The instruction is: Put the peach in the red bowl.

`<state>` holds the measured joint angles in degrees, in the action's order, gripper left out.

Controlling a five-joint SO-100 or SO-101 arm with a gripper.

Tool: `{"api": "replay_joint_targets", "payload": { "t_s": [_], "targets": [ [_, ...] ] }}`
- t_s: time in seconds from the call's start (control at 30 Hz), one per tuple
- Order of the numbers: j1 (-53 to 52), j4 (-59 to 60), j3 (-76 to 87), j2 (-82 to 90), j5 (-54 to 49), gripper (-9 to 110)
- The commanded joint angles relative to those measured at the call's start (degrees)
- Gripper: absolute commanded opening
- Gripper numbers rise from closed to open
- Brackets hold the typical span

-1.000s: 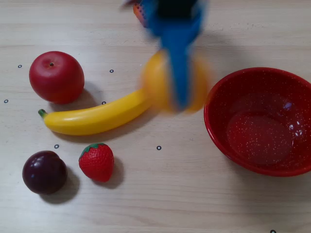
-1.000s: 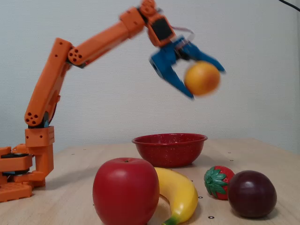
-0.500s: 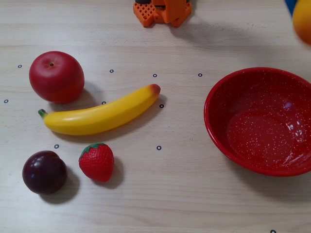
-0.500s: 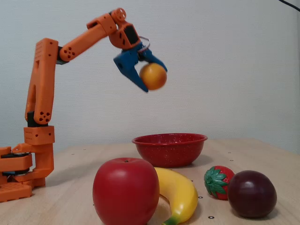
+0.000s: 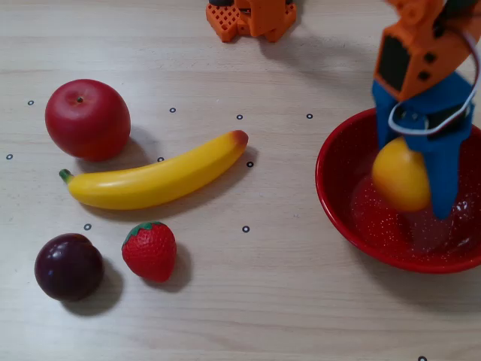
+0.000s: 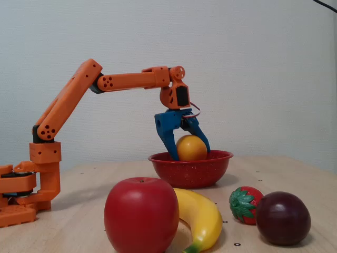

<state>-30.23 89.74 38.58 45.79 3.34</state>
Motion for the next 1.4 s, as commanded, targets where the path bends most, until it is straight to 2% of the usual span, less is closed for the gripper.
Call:
{"api": "replay_joint_targets", "payload": {
  "t_s": [0.0,0.03,0.1,0.13,0.27,0.43,0.5,0.53,0.7,0.77,1.07,1.37],
  "targets": [
    [1.32,-0.97,-4.13,3.78,2.20,2],
    [1.49,-0.53,-4.04,3.78,2.46,11],
    [1.85,0.62,-3.78,4.39,2.90,40],
    [1.93,1.23,-3.96,4.83,2.90,47],
    [2.29,2.20,-3.96,7.91,3.69,54],
    [3.16,3.60,-3.87,10.63,4.04,55],
    [3.60,3.34,-3.78,11.69,4.31,55],
    [3.78,3.08,-3.78,12.57,4.66,50],
    [5.54,0.79,-2.11,19.69,3.43,12],
    [6.42,0.53,-0.88,23.03,2.72,1],
    [14.50,0.97,13.89,42.10,2.55,0],
    [29.88,-6.94,51.24,71.10,6.94,0]
  ]
}}
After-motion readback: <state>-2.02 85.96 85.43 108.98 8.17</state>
